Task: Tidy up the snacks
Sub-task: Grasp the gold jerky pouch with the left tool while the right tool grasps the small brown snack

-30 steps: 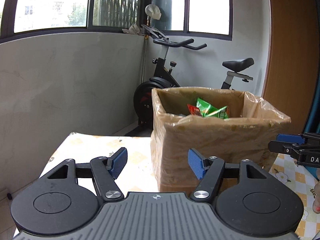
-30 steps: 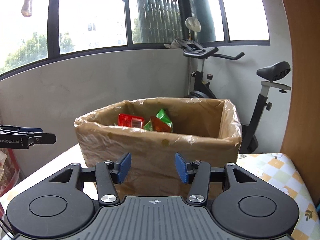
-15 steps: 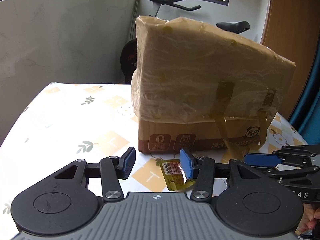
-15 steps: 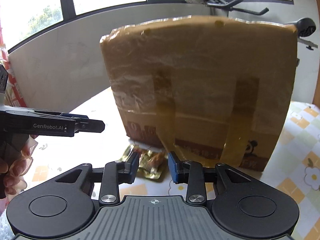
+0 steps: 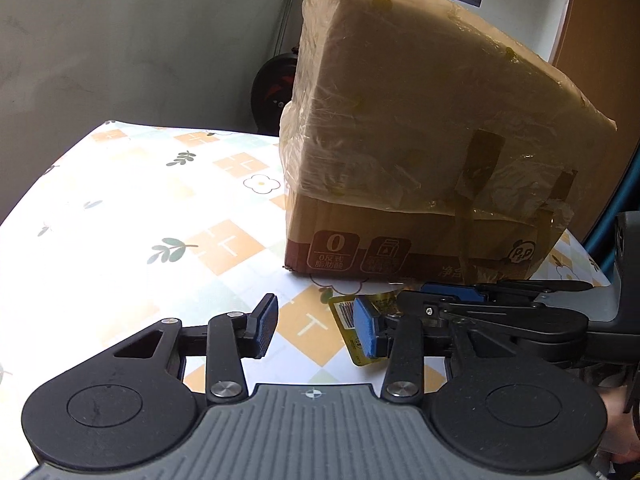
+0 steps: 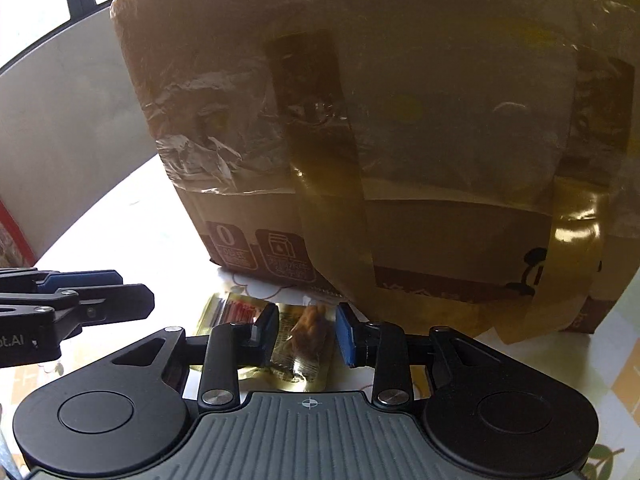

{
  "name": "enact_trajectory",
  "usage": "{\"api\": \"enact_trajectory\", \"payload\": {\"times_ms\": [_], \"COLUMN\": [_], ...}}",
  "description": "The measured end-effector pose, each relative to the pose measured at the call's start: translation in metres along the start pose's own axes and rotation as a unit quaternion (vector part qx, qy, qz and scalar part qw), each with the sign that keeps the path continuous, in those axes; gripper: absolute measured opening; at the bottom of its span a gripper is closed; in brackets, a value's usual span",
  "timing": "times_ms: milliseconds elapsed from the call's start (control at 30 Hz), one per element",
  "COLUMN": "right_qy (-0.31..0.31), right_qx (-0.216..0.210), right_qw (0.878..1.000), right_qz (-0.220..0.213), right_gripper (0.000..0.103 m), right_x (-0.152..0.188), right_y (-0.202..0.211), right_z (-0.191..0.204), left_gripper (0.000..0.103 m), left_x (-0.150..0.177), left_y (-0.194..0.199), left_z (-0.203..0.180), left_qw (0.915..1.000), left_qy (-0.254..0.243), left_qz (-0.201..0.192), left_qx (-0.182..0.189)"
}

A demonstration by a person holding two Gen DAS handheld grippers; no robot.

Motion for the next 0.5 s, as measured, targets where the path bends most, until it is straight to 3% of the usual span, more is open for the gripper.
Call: {"api": "enact_trajectory", "payload": {"times_ms": [200,500], "right_qy": [0.026,0.012], "right_qx": [-0.01,0.018], "right_qw": [1.0,1.0], "right_qz": [-0.011,-0.02], "right_gripper": [0.016,0.016], "right_x": [0.014,0.044], "right_y": [0.021,0.054], "right_z": [-0.01,-0.041], "left_gripper": [0.044,0.044], "left_x": [0.005,0.012], "left_y": [-0.005,-0.03], "left_z": [-0.007,-0.027], "left_qw": [0.9999,0.9991], "left_qy": [-0.008,-0.012], "left_qz": [0.009,0.038], "left_qx": [0.009,0.011]}}
Point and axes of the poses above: each gripper's, at about its wrist camera, not at the fingertips, and y roughly against the way its jaws point, z to its left, x to its underside, the point moved 7 cm from there along -y, roughly the way its jaws point, and after that the axes turned 14 degrees about y, right-handed, at the moved point
